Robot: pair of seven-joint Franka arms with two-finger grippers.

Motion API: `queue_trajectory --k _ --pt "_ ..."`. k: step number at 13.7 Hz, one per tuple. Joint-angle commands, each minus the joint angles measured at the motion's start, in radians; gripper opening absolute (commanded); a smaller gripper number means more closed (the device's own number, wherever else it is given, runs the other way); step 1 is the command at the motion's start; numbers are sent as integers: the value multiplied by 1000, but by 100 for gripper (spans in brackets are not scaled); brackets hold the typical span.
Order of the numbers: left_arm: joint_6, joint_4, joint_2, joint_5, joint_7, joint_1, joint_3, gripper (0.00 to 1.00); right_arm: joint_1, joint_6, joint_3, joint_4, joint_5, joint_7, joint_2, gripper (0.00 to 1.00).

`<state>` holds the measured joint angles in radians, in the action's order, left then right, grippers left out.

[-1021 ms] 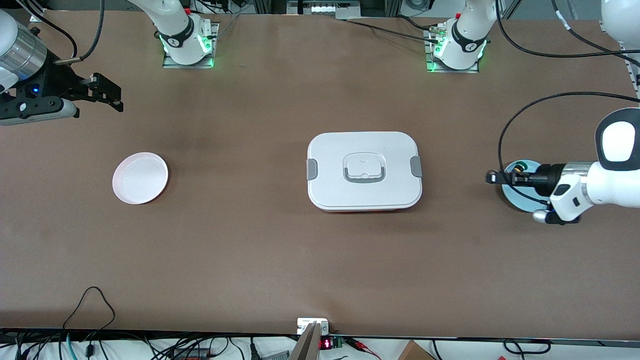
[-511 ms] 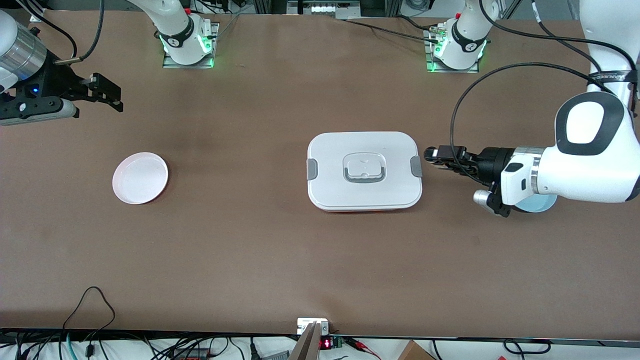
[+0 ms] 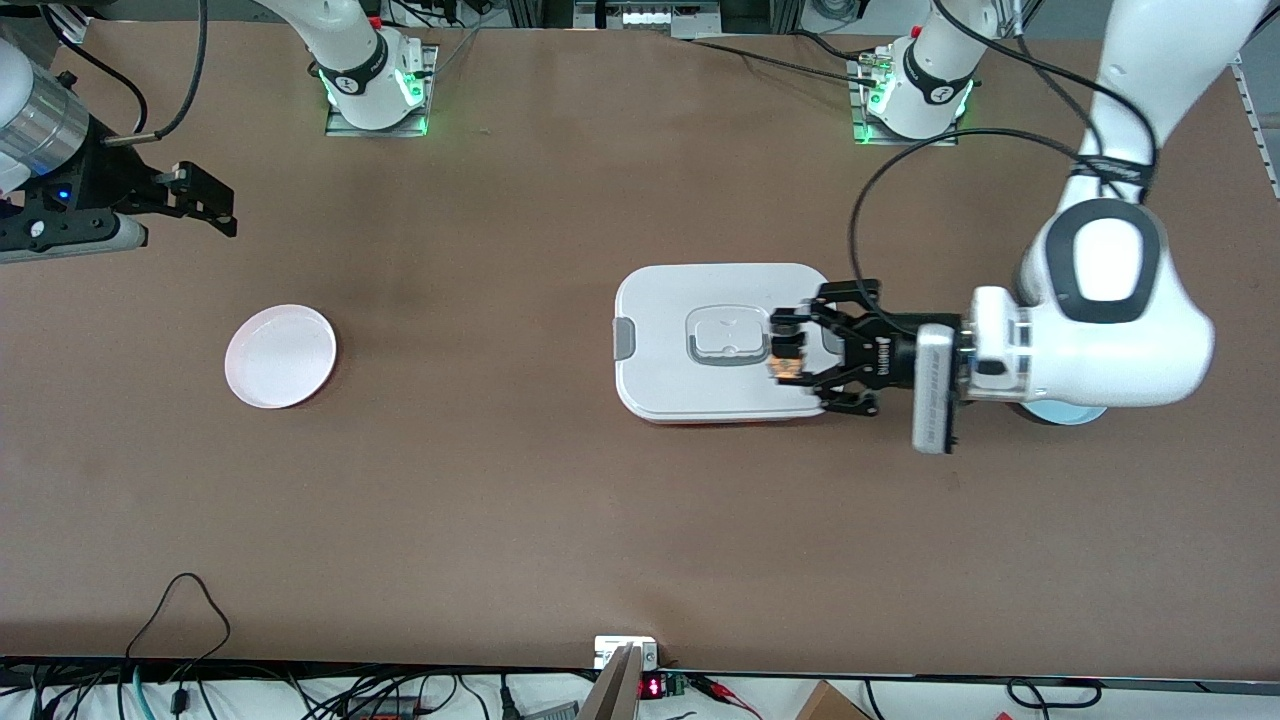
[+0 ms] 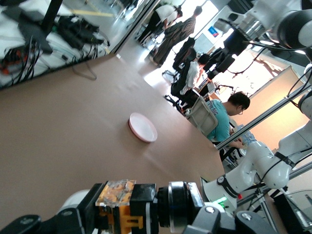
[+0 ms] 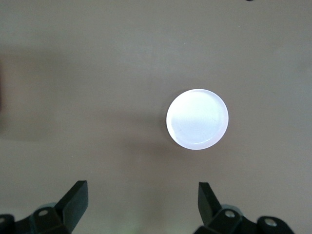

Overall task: Transfer orange switch to right arm and place
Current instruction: 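Carry the orange switch with the left gripper over the white box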

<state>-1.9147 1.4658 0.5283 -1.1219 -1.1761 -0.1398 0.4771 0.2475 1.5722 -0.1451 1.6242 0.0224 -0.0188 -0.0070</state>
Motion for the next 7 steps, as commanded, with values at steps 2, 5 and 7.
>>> queue_trajectory --k 2,5,7 --pt "-131 28 2 -118 -275 77 8 7 -37 -1 -1 -20 8 -4 16 100" --pt "-256 66 1 -215 -417 158 12 4 -37 -12 1 -20 16 -4 25 100" --pt "-268 73 9 -240 -577 196 17 0 -34 -17 2 -20 4 -15 36 100"
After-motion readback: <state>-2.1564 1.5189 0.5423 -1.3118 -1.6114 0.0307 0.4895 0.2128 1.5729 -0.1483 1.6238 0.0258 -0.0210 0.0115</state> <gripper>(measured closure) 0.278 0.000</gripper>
